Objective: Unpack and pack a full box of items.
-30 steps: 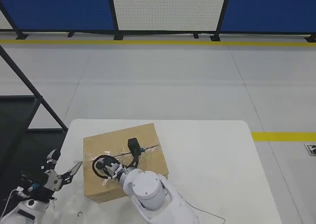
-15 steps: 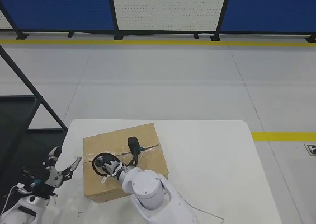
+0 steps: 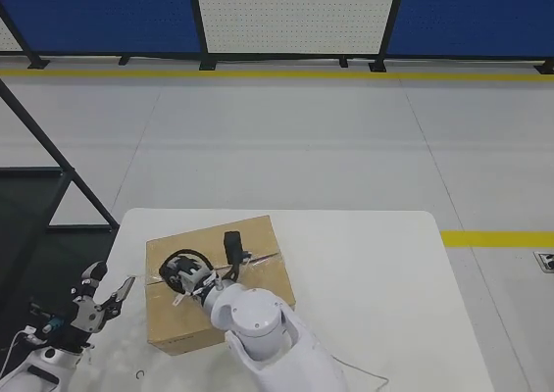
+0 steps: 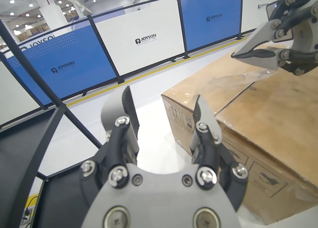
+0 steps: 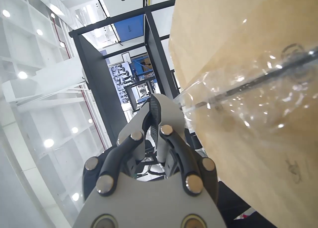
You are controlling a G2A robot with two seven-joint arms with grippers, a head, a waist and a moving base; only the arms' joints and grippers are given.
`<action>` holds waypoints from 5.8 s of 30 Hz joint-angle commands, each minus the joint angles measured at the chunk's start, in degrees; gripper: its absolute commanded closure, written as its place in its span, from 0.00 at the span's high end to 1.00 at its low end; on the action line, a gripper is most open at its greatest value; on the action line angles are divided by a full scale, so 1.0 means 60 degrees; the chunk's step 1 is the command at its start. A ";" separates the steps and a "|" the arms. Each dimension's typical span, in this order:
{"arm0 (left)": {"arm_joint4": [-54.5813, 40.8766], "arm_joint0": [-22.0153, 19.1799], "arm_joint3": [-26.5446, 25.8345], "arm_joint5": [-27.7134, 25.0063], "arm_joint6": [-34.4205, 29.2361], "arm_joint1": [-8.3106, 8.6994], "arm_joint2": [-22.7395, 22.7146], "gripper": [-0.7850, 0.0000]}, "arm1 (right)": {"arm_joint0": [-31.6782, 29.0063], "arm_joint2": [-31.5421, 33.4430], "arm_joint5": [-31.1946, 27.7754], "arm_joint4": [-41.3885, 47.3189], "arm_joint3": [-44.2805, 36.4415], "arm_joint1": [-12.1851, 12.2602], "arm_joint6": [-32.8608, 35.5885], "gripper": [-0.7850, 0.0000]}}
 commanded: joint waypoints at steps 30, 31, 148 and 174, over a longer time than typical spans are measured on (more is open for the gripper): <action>-0.0278 0.0268 0.0019 0.0164 0.0306 0.0003 -0.0502 0.64 | 0.1157 -0.0344 0.0772 -0.0163 0.2277 -0.0516 -0.0832 0.00; -0.0229 0.0328 -0.0143 0.0141 0.0327 0.0011 -0.0555 0.64 | 0.1158 -0.0344 0.0781 -0.0195 0.2301 -0.0521 -0.0835 0.00; -0.0877 0.0430 -0.0698 0.0383 0.0246 -0.0162 -0.0502 1.00 | -0.2874 0.1954 0.1497 -0.2494 -0.3795 0.0348 -0.4125 0.00; -0.0877 0.0430 -0.0698 0.0383 0.0246 -0.0162 -0.0502 1.00 | -0.4157 0.2688 -0.1797 -0.0968 -0.5618 0.0574 -0.5541 0.21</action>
